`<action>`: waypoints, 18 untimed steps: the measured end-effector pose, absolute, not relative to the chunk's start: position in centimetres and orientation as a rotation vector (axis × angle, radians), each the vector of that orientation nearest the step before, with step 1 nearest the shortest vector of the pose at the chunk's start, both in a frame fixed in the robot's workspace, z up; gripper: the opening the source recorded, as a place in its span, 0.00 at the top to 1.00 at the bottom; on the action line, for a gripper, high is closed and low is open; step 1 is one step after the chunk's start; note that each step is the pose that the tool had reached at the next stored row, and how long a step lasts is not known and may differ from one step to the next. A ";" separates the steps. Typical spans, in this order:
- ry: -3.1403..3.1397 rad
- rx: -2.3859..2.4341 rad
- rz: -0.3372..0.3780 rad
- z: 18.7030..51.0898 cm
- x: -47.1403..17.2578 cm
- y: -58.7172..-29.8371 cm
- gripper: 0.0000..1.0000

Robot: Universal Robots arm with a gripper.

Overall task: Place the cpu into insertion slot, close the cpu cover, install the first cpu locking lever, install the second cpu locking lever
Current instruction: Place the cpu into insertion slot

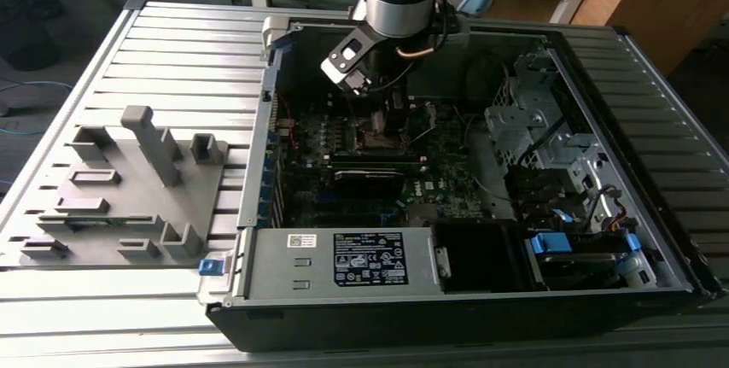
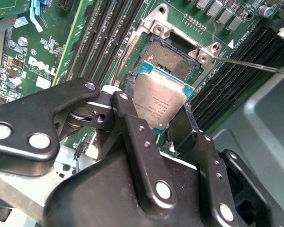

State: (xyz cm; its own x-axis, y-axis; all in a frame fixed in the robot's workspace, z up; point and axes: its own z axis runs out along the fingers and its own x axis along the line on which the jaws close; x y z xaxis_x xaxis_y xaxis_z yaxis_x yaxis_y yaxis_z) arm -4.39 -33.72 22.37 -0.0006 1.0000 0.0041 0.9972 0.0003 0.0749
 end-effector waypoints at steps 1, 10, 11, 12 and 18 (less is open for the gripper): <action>2.186 2.185 0.086 22.3 -4.4 -33.7 0.46; 2.185 2.185 0.086 22.0 -4.8 -33.7 0.46; 2.184 2.186 0.086 21.9 -4.8 -33.7 0.46; 2.184 2.186 0.085 21.8 -4.8 -33.7 0.46; 2.182 2.188 0.085 21.3 -5.0 -33.7 0.46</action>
State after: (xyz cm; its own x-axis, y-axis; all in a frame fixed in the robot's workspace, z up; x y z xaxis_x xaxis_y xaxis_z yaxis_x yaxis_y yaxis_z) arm -4.98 -33.73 21.35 0.0026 1.0000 0.0031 0.9972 -0.0028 0.0748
